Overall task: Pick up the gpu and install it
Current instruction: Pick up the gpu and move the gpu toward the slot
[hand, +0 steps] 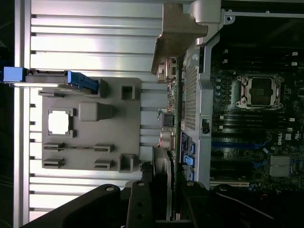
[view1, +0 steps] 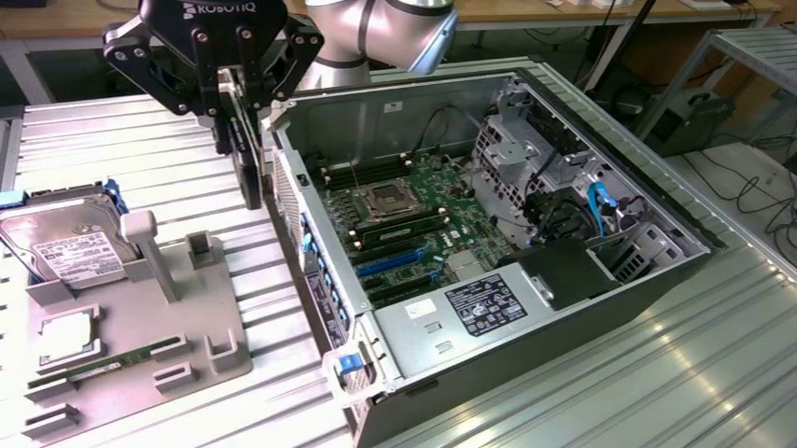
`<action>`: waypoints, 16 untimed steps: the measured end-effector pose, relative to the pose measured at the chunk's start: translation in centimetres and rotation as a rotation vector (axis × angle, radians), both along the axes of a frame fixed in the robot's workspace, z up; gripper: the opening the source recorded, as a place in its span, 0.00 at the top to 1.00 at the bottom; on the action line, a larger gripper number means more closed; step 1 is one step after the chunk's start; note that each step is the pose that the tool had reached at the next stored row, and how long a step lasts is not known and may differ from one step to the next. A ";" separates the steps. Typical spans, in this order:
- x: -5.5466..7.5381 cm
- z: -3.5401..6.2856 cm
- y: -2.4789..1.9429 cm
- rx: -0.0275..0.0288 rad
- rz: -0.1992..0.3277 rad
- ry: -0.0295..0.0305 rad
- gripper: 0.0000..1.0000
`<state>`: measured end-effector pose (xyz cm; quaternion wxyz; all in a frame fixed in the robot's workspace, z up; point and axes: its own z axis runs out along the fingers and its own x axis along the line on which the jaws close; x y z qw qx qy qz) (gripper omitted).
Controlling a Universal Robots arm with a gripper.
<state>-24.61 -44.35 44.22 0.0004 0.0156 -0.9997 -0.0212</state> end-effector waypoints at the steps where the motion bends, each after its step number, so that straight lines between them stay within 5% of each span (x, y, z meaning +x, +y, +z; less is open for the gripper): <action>1: 0.1 0.00 0.00 0.0000 0.000 0.0000 0.73; 16: 1.8 -0.01 0.00 0.0000 0.000 0.0000 0.73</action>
